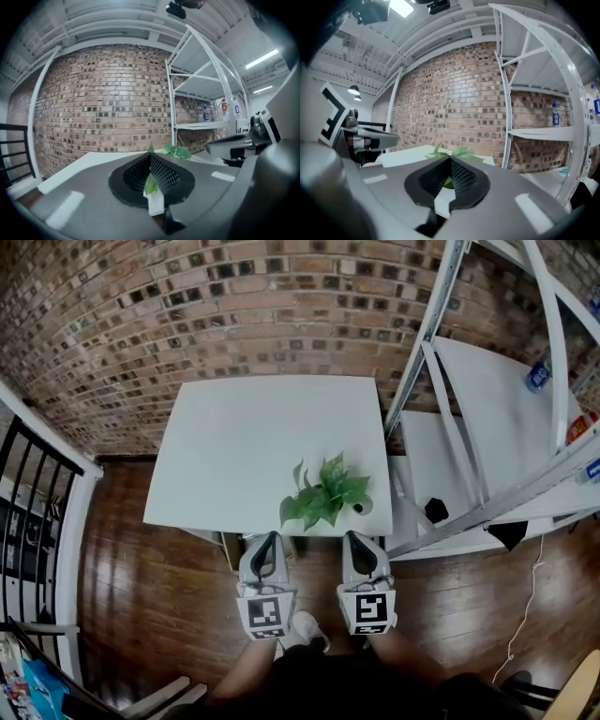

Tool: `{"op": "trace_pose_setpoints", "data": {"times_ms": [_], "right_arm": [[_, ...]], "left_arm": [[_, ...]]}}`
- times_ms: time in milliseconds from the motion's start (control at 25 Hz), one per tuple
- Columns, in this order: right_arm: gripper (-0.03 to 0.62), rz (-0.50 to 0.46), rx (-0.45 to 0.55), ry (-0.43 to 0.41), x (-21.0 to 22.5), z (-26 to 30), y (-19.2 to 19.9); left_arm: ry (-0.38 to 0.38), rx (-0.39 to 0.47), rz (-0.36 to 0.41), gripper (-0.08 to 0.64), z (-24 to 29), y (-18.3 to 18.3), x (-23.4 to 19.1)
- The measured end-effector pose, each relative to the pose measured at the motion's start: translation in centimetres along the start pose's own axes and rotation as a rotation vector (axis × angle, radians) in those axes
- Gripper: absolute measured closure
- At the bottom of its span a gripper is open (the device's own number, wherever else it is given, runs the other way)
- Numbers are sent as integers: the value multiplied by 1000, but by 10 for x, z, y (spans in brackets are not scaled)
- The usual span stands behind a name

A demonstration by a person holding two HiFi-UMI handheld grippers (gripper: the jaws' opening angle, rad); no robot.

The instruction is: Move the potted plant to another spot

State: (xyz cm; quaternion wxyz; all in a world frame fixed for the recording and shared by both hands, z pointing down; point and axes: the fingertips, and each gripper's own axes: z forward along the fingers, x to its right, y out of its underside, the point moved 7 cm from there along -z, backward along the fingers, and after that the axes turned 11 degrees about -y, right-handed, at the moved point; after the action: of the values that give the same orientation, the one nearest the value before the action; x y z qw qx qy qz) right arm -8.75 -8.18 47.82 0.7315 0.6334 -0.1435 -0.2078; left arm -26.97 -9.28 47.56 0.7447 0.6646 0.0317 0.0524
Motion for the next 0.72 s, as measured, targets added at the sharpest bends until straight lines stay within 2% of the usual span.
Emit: {"op": "trace_pose_setpoints", "data": {"times_ms": [200, 360, 440, 560, 720], "right_arm": [[591, -11, 27, 18, 4, -4, -38], [591, -10, 39, 18, 3, -5, -43], [591, -3, 35, 19, 2, -10, -43], [591, 22, 29, 22, 3, -13, -42], [591, 41, 34, 24, 4, -14, -44]], "left_arm": [[65, 54, -22, 545, -7, -45, 30], [94, 100, 49, 545, -5, -56, 46], [103, 98, 56, 545, -8, -55, 50], [109, 93, 40, 545, -12, -55, 52], [130, 78, -48, 545, -14, -64, 53]]}}
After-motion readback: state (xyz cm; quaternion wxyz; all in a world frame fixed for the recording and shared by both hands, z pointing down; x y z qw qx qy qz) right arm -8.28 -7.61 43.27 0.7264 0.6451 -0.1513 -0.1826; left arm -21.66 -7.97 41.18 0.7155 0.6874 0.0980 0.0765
